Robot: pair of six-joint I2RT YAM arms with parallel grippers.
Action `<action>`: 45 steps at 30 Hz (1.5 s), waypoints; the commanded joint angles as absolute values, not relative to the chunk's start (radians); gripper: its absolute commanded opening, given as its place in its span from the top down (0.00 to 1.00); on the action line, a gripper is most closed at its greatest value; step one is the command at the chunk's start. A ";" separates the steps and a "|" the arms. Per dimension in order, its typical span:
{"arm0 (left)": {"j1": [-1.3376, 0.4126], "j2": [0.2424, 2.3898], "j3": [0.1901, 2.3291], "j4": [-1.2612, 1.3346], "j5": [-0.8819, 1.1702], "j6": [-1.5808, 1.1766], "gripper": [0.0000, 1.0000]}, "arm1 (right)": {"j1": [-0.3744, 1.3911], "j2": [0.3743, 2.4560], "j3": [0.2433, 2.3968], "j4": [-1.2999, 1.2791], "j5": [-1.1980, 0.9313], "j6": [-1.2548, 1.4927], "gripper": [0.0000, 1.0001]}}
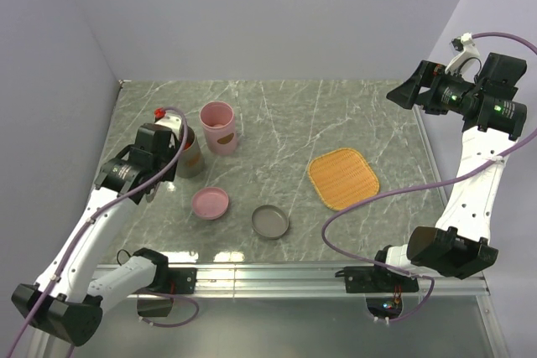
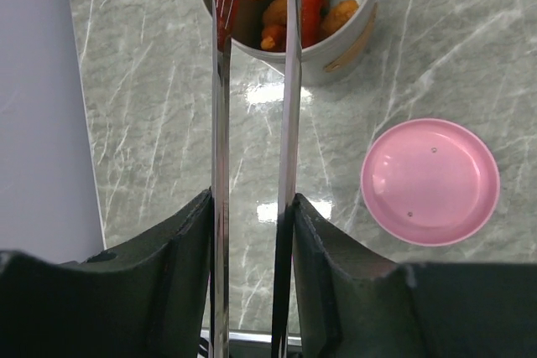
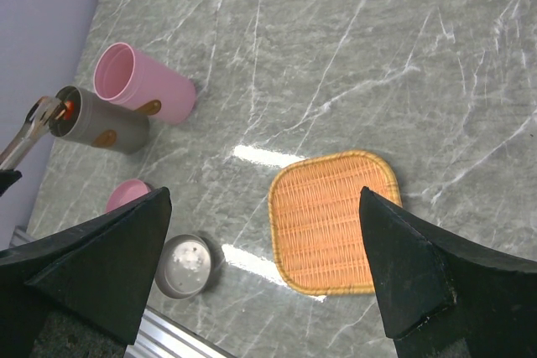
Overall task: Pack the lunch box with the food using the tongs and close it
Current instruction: Place the food into the lunch box, then put down the clamp
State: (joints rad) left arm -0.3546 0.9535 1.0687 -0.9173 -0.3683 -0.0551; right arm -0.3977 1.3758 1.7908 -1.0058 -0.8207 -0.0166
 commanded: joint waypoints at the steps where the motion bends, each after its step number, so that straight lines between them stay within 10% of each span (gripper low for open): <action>1: -0.328 0.963 1.088 -0.865 -0.342 -0.022 0.56 | -0.407 1.362 1.793 -0.986 -0.833 -0.020 0.00; 14: -0.304 0.985 1.213 -0.888 -0.284 -0.011 0.51 | -0.407 1.367 1.801 -0.992 -0.833 -0.023 0.00; 25: -0.316 1.048 1.437 -0.807 0.177 0.124 0.49 | -0.407 1.379 1.799 -0.980 -0.844 -0.009 0.00; 45: -0.876 1.641 1.431 -0.128 0.212 0.055 0.48 | -0.408 1.416 1.861 -0.993 -0.830 -0.025 0.00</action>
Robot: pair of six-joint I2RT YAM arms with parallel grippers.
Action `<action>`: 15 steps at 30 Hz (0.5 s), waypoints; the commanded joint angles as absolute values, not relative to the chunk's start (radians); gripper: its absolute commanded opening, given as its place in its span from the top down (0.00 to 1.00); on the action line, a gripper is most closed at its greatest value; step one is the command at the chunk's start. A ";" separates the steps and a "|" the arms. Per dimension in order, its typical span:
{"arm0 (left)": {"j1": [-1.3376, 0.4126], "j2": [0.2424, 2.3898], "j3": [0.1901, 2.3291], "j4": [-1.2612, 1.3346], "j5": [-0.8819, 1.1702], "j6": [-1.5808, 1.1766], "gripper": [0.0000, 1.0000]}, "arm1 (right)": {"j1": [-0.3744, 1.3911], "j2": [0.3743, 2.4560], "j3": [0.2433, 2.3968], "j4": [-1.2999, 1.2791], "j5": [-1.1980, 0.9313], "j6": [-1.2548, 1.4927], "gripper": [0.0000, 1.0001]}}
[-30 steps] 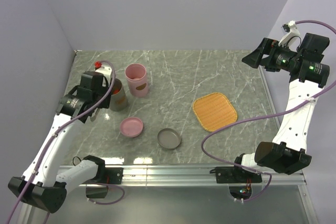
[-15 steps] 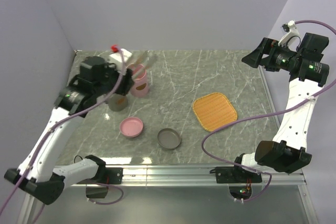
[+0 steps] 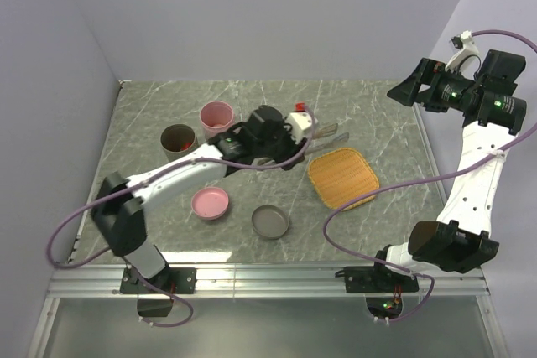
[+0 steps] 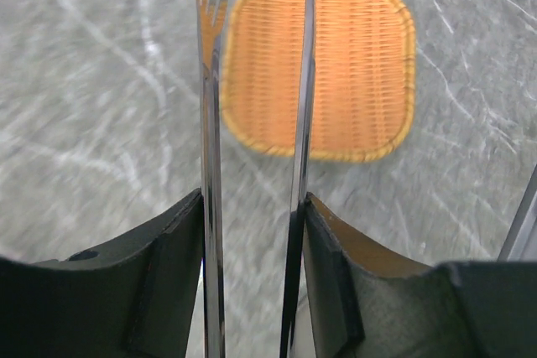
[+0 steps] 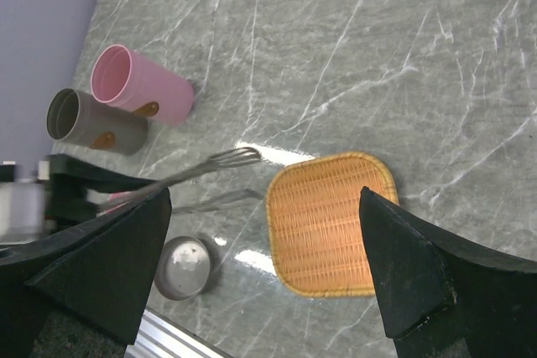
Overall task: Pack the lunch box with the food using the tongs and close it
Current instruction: Put down the clamp
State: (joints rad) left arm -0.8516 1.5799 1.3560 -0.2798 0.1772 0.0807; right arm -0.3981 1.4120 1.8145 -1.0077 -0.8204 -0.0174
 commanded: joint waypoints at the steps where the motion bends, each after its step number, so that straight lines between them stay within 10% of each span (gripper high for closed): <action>1: -0.883 1.664 1.452 -0.117 0.218 0.057 0.47 | -0.408 1.420 1.864 -0.994 -0.831 -0.026 0.00; 15: -0.976 2.038 1.660 -0.054 0.173 0.067 0.44 | -0.410 1.442 1.873 -1.002 -0.839 -0.032 0.00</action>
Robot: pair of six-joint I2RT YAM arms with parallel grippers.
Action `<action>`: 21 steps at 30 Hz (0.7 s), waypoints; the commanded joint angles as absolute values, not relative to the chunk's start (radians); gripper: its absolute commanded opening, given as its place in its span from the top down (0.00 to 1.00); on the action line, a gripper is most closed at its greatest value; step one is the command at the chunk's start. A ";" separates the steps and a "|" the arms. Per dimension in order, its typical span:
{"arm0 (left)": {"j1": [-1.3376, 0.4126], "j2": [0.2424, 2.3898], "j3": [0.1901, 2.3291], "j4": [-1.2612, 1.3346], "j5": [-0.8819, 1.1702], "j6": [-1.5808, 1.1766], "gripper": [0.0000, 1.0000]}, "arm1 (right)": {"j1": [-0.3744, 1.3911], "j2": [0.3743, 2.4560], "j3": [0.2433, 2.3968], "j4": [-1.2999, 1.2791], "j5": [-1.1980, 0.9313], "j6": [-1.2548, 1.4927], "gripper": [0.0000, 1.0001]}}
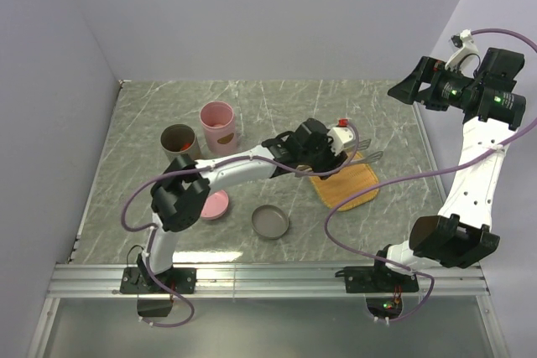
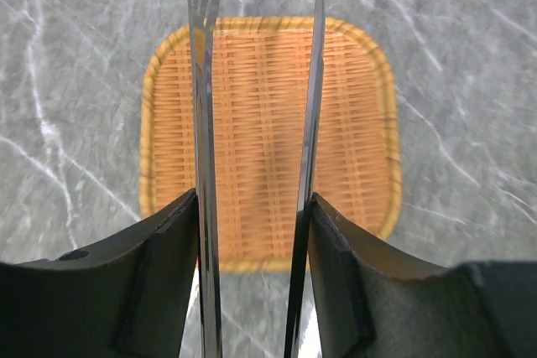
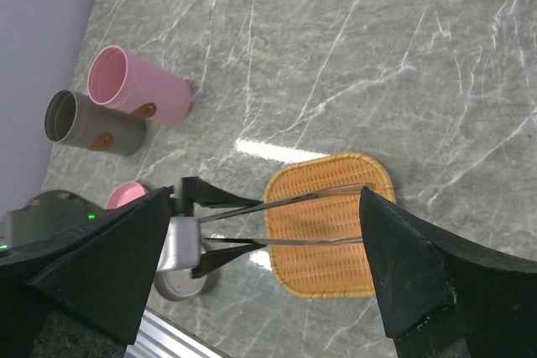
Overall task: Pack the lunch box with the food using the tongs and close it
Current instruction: Put down the clamp
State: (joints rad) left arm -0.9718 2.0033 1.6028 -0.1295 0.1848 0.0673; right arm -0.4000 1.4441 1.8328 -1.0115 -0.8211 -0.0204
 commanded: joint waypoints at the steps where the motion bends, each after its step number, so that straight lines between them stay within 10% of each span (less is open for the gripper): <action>1: -0.983 2.049 1.667 -0.046 0.169 0.071 0.44 | -0.410 1.442 1.868 -1.002 -0.841 -0.032 0.00; 21: -1.015 2.220 1.766 -0.186 0.136 0.121 0.34 | -0.414 1.442 1.847 -0.999 -0.851 -0.040 0.00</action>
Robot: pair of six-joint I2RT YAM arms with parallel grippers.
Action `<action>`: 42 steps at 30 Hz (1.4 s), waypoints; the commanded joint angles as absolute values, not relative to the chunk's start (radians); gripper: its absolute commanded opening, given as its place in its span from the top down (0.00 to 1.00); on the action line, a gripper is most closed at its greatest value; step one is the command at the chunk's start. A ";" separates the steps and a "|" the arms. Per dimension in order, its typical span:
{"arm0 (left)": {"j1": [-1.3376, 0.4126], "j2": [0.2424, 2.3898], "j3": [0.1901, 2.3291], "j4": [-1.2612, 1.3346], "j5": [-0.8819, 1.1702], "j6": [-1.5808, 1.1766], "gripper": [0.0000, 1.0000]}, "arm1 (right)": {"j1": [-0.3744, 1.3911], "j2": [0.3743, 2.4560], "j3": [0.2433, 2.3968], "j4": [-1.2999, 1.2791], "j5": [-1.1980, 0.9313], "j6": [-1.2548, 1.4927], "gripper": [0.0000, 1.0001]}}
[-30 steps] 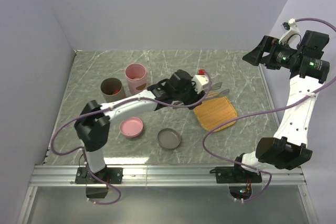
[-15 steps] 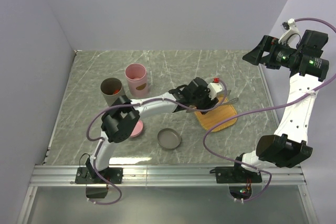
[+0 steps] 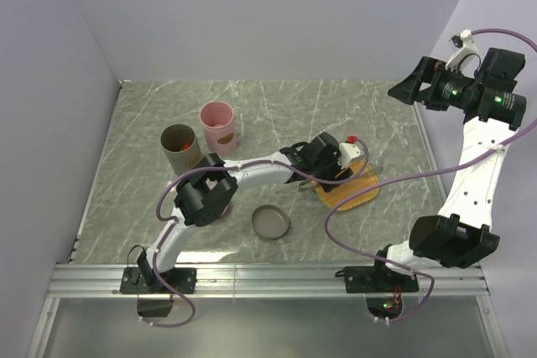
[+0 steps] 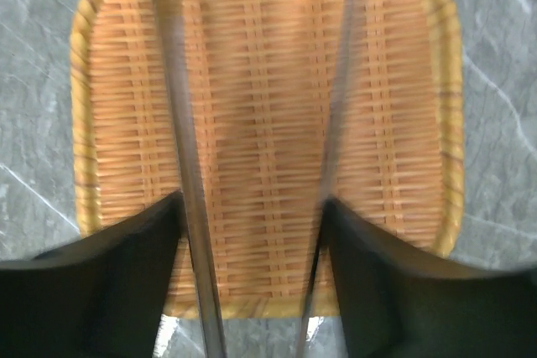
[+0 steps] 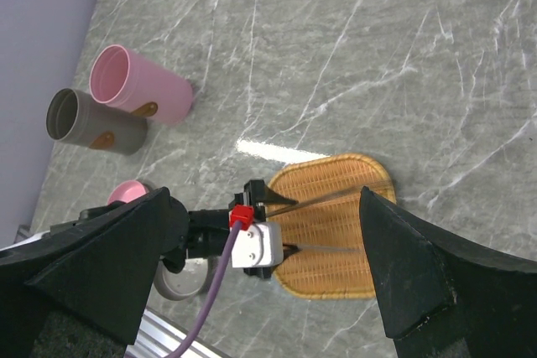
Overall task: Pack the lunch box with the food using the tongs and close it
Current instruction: Put down the clamp
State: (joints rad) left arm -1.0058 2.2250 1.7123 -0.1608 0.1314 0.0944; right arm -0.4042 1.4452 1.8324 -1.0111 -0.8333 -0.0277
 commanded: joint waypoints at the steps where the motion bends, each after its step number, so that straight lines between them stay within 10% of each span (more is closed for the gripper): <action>1: -1.019 2.217 1.757 -0.189 0.137 0.129 0.24 | -0.414 1.442 1.847 -0.999 -0.853 -0.040 0.00; 8: -1.029 2.217 1.766 -0.232 0.110 0.160 0.21 | -0.414 1.436 1.845 -0.999 -0.854 -0.040 0.00; 12: -1.031 2.221 1.795 -0.264 0.126 0.156 0.01 | -0.414 1.437 1.851 -1.006 -0.856 -0.041 0.00; 42: -0.737 1.488 1.509 -0.572 0.423 0.130 0.01 | -0.411 1.309 1.770 -1.034 -1.009 -0.207 0.00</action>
State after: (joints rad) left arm -0.8471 1.5776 1.5387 -0.4877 0.2794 0.0971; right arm -0.4084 1.3426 1.7687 -1.0145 -0.9768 -0.1207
